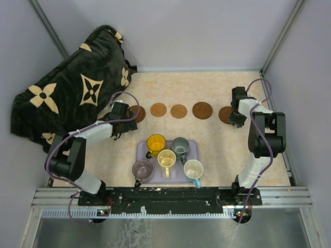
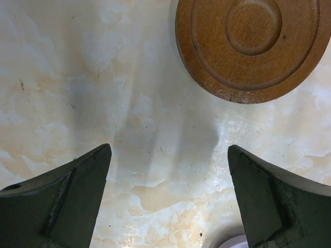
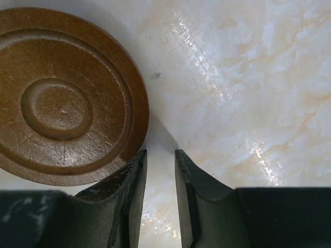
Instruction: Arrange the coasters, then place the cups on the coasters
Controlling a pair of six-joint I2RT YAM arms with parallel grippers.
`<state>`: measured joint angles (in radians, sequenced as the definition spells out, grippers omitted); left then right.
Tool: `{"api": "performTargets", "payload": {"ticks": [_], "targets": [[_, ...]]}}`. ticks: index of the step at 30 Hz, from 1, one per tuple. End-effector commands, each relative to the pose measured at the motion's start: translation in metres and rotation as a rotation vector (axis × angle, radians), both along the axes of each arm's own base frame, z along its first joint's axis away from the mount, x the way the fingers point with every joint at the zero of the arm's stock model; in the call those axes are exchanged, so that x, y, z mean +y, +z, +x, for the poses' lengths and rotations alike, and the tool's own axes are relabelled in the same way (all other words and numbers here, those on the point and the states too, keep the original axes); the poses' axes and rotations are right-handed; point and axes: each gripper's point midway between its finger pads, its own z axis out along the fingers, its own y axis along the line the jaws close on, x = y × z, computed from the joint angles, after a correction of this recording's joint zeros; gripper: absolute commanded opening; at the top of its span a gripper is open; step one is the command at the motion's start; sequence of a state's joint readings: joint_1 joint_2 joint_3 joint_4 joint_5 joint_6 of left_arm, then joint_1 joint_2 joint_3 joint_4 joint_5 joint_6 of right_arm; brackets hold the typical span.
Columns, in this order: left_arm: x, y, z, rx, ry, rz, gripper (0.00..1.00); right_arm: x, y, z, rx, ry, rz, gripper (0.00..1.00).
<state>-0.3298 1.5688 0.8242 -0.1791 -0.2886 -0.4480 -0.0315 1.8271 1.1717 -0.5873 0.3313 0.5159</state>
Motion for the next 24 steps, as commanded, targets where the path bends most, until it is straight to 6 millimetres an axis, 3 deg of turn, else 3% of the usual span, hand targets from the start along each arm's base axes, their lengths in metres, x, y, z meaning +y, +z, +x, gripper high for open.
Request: {"api": "performTargets", "payload": {"ticks": [1,15,24], "targets": [[0.004,0.005,0.005,-0.018,0.013,0.011,1.00,-0.003,-0.016,0.007,0.017,-0.001,0.013,0.30],[0.006,0.004,0.005,-0.015,0.016,0.019,1.00,-0.002,-0.017,0.025,0.012,0.004,0.017,0.30],[0.007,-0.003,0.005,0.003,0.023,0.028,1.00,-0.002,-0.016,0.012,0.023,-0.009,0.020,0.30]]}}
